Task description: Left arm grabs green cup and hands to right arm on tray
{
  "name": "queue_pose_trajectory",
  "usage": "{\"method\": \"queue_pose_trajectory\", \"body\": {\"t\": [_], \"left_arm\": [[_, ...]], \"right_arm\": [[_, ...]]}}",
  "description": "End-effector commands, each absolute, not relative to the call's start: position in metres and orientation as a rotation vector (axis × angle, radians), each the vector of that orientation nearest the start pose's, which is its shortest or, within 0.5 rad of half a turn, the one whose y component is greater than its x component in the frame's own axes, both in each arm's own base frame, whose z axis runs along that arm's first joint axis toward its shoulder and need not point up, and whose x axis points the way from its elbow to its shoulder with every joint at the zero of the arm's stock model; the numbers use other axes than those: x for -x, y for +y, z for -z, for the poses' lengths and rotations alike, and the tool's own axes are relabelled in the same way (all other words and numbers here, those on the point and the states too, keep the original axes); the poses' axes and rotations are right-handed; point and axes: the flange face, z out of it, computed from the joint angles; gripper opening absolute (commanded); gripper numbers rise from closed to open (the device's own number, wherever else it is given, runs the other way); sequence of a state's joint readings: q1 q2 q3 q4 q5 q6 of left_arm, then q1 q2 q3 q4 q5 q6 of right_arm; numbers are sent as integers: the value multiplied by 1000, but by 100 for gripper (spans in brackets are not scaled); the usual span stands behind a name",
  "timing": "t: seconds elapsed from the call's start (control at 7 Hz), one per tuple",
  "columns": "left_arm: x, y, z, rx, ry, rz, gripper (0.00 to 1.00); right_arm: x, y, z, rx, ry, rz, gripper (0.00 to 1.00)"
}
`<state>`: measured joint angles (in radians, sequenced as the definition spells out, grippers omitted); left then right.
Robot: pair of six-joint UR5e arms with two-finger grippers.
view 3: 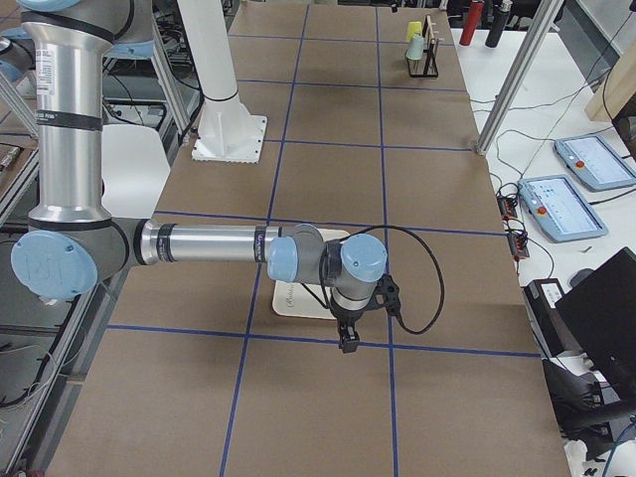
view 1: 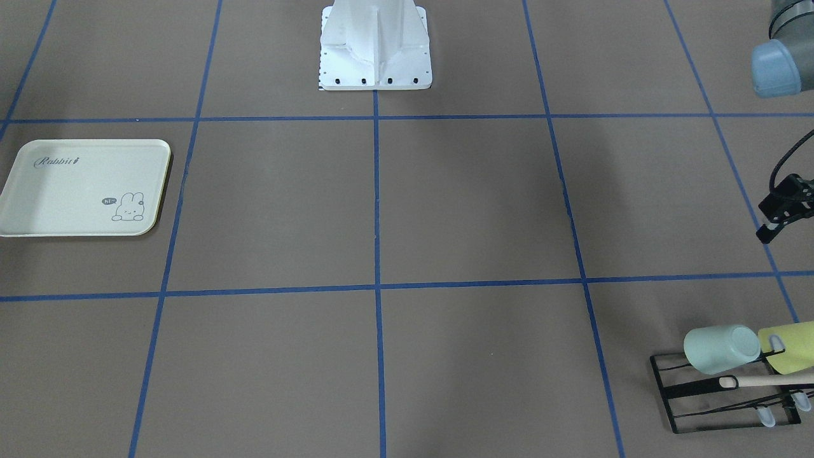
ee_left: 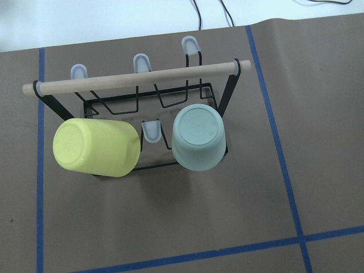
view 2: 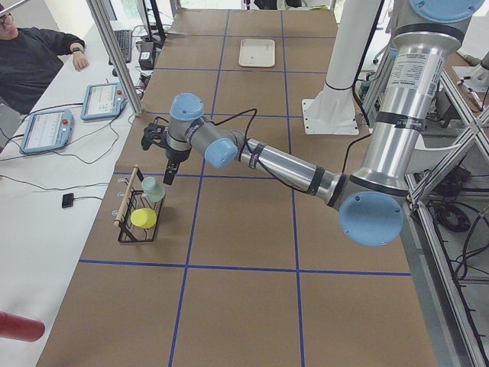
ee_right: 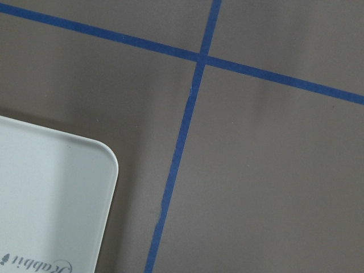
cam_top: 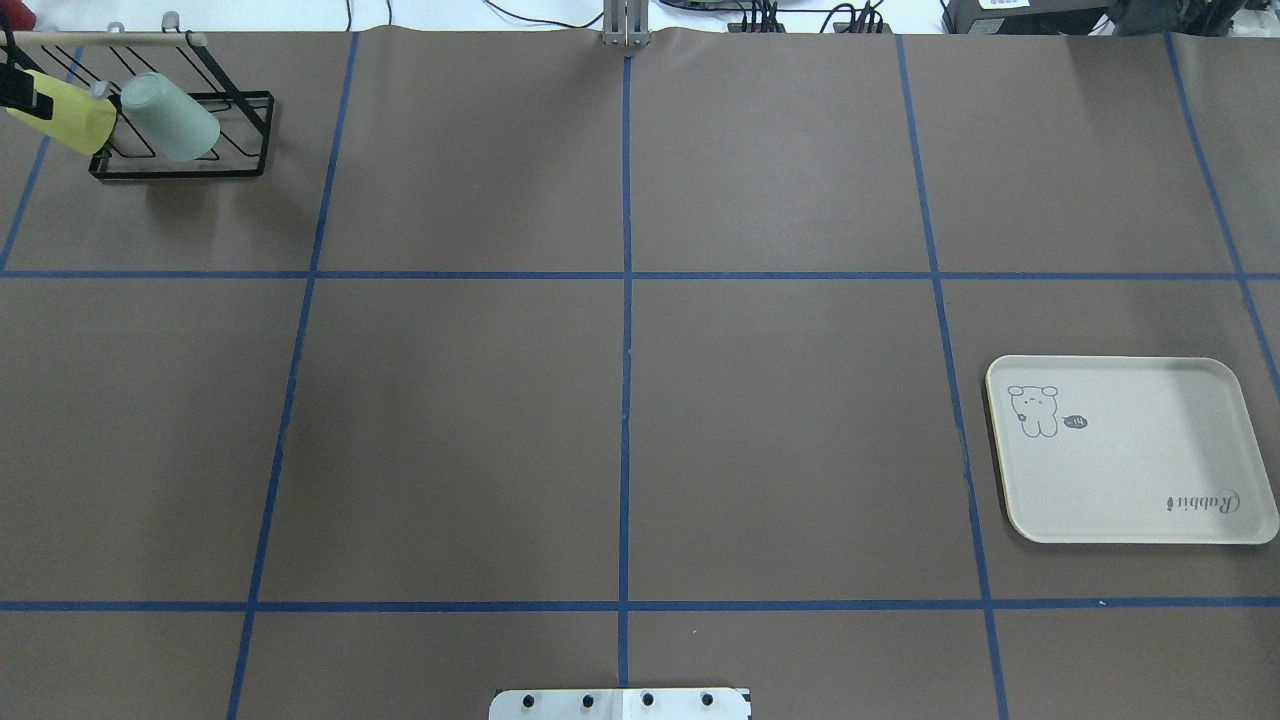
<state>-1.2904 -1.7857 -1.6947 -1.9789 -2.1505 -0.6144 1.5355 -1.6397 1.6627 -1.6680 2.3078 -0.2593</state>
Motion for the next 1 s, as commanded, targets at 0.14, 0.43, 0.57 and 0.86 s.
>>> {"method": "queue_pose_trajectory", "body": {"t": [0.14,0.43,0.57,0.86], "left_arm": [[-127,-590,-464,-518,837,280,100],[-157,-590,-468,-594,735,340,100],[-167,-589,-464,-641,722,360,100],[-203,-583,-469,-712,689,412,100]], "right_arm": [[-50,-458,-659,-11,-740,253,100],[-50,-457,-660,-9,-740,253,100],[-50,-457,-660,-9,-740,251,100],[-50,-457,-660,-9,-740,251,100]]}}
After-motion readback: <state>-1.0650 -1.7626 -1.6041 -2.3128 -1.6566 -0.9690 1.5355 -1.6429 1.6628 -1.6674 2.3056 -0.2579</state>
